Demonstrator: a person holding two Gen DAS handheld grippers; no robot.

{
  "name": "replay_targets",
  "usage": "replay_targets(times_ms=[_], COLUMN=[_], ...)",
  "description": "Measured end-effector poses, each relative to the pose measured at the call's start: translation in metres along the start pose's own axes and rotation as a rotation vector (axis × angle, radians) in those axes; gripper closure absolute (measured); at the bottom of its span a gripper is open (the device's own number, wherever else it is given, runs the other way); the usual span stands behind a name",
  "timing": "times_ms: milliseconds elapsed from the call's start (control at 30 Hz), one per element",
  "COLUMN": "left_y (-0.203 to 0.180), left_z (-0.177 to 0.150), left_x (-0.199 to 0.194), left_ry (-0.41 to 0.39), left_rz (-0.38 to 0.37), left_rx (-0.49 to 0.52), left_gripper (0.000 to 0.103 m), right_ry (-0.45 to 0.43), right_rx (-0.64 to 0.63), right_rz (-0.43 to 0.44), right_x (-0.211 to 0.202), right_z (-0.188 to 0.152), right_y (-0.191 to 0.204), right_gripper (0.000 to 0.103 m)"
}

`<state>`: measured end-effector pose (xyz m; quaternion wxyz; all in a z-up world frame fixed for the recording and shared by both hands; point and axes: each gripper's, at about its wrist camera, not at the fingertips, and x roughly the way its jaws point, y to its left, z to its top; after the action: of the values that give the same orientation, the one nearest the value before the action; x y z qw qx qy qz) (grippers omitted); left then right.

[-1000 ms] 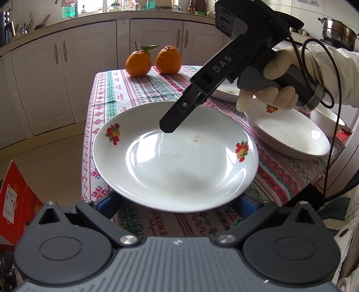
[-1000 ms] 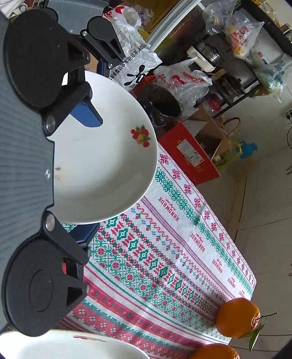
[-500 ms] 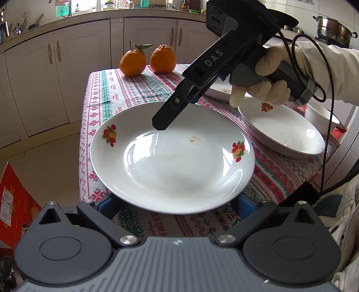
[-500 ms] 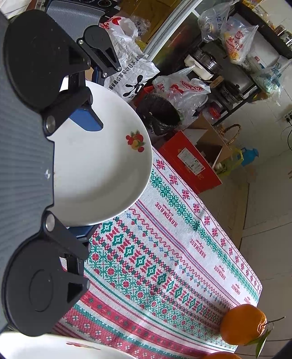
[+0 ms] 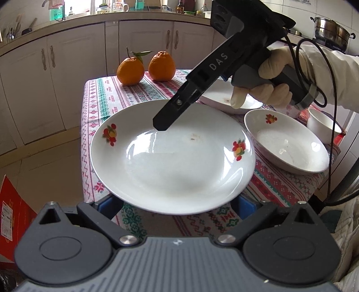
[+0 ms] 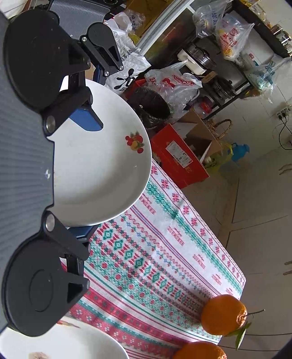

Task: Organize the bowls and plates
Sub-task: 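Lift the held plate with the right gripper and carry it across the table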

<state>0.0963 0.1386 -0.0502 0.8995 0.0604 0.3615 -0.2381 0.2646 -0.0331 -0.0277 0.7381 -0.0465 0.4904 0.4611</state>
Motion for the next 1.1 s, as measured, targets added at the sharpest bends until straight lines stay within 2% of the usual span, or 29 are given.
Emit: replay_targets(times_ms=[367,600,1100], left_y=[0.022,0.03,0.032], left_z=[0.028,0.039,0.045], left_x=[0.034,0.048,0.061], left_ry=[-0.001,0.006,0.007], left_rz=[-0.022,-0.01,-0.009], left_rx=[0.016,0.03,0.038], left_gripper=[0.003,0.003,0.003], right_ry=[-0.036,-0.051,-0.062], right_rx=[0.033,0.04,0.052], right_rz=[-0.06,-0.077,-0.115], right_x=[0.006,0.014,0.02], right_z=[0.025,0.036,0.039], right_y=[-0.032,-0.046,-0.061], right_gripper=[0.015,0.015,0.015])
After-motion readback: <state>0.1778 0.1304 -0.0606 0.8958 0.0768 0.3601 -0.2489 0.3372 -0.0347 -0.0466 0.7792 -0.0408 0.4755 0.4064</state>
